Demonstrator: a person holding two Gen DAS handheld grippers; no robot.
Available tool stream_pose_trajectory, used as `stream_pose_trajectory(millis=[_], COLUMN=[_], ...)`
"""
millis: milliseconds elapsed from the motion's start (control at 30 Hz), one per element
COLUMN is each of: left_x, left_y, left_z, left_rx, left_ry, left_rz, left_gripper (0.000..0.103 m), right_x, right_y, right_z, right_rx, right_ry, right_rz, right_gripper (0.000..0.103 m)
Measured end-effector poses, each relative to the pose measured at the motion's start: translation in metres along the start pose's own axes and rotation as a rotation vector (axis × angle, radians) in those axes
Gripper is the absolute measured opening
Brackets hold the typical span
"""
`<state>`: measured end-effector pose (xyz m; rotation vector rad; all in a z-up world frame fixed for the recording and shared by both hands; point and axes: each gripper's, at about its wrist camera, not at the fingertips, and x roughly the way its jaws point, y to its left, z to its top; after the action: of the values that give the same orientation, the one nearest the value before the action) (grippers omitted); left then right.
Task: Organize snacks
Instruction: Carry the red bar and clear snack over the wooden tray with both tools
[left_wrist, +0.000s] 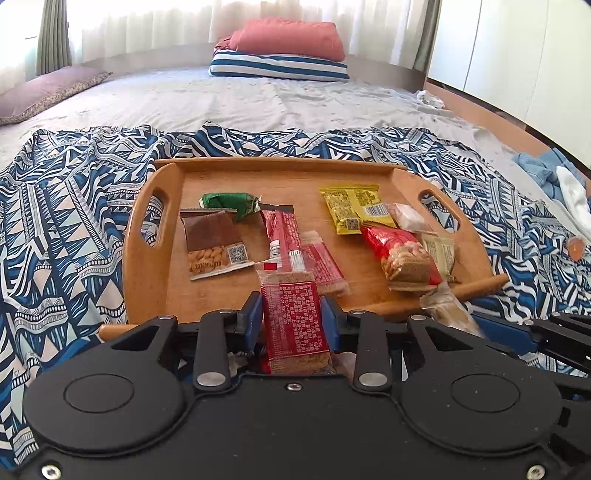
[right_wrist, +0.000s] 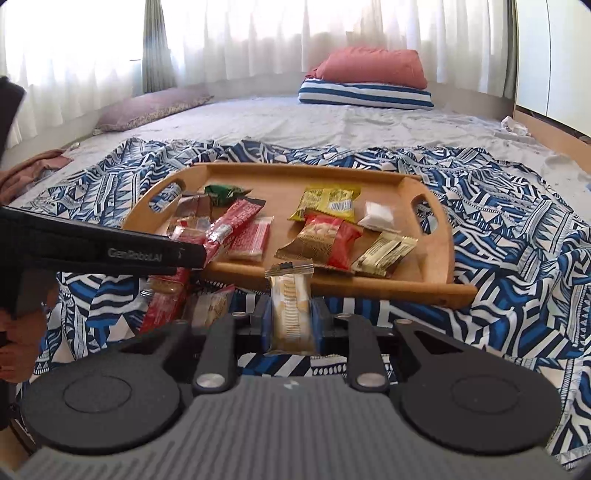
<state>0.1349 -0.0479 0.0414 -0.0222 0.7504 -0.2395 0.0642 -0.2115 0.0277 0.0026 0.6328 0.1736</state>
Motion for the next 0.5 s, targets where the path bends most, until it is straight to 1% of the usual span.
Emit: stream_pose_trajectory(millis=[67,133,233,333,500], left_x=[0.007,0.013,0.020,0.025,0.033], left_y=[0.003,0.004,0.005,0.007,0.013], left_z=[0.006,0.011,0.016,0.021,0.031], left_rx=[-0.011,-0.017,-0.017,-0.014,-0.016], left_ry=[0.008,0.016,0.021,0.019,0.010], left_rz=[-0.001,0.005,0.015,0.021,0.044], left_gripper=[0.032,0.032,0.032,0.032,0.032], right_x=[0.002,0.009,0.025,0.039,0.059], right_y=[-0.002,-0.005,-0.016,-0.024,-0.030], right_z=[0.005,0.011,0.019,0.025,0.039], right_rx=[0.000,0.015,0.080,0.131,0.143], right_ry=[0.000,0.019,0.059,0.080,0.091], right_rz=[-0.006,-0.005,0.008,0.022,0.008], right_gripper=[0.026,0.026,0.026,0.026,0.026])
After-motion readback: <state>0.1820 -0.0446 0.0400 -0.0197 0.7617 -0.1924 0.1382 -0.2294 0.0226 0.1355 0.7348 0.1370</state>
